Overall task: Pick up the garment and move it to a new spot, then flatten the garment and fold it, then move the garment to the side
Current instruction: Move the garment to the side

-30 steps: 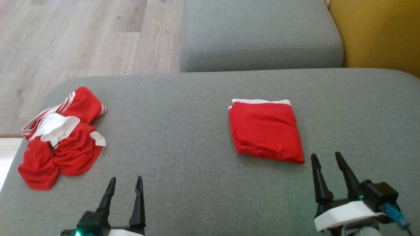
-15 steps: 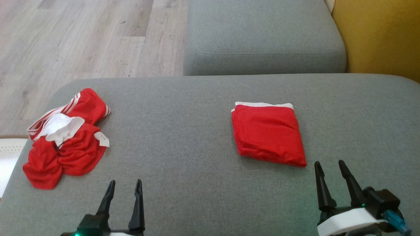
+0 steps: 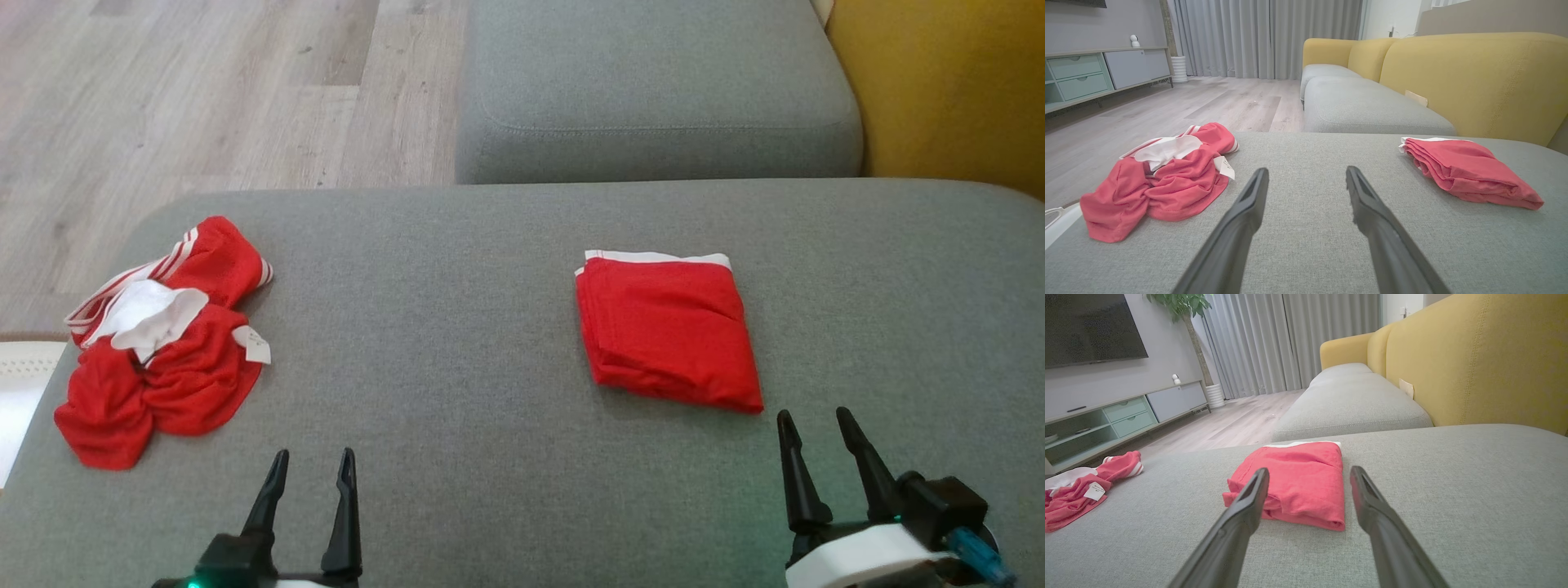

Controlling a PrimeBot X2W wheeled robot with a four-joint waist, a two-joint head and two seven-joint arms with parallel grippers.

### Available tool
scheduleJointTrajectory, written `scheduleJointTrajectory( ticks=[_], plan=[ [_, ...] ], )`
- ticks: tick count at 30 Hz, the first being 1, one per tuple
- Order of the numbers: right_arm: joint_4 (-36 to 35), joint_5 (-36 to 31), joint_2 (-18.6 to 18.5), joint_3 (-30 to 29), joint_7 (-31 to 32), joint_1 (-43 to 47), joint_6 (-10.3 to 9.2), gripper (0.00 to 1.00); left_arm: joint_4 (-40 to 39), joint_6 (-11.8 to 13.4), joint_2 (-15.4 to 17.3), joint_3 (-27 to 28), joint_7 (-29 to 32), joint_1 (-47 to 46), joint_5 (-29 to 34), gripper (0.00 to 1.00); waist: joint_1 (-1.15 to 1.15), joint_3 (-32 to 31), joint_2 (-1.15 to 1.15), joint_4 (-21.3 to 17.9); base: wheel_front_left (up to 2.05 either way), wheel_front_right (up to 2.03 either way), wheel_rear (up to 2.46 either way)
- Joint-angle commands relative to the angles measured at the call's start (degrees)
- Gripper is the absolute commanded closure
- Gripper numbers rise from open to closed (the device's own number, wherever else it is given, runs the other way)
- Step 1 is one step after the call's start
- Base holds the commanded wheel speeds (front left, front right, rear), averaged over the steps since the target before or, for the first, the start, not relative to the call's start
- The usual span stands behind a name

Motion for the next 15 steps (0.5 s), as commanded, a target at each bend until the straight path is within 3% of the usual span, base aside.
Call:
scheduleJointTrajectory(
  ticks=[1, 15],
  plan=[
    [-1.6, -0.5, -0.2, 1.4, -0.8, -1.9, -0.05, 0.00, -1.7, -0.1, -0.3, 1.6, -0.3, -2.7, 0.2, 0.00, 0.00, 0.1, 0.00, 0.0, 0.00, 0.00, 0.00],
    [0.9, 0.5, -0.9, 1.7, -0.8, -4.3, -0.05, 0.00, -2.4, -0.3, -0.3, -1.3, -0.3, -5.9, 0.4, 0.00, 0.00, 4.8, 0.00, 1.8, 0.00, 0.00, 0.00]
  ],
)
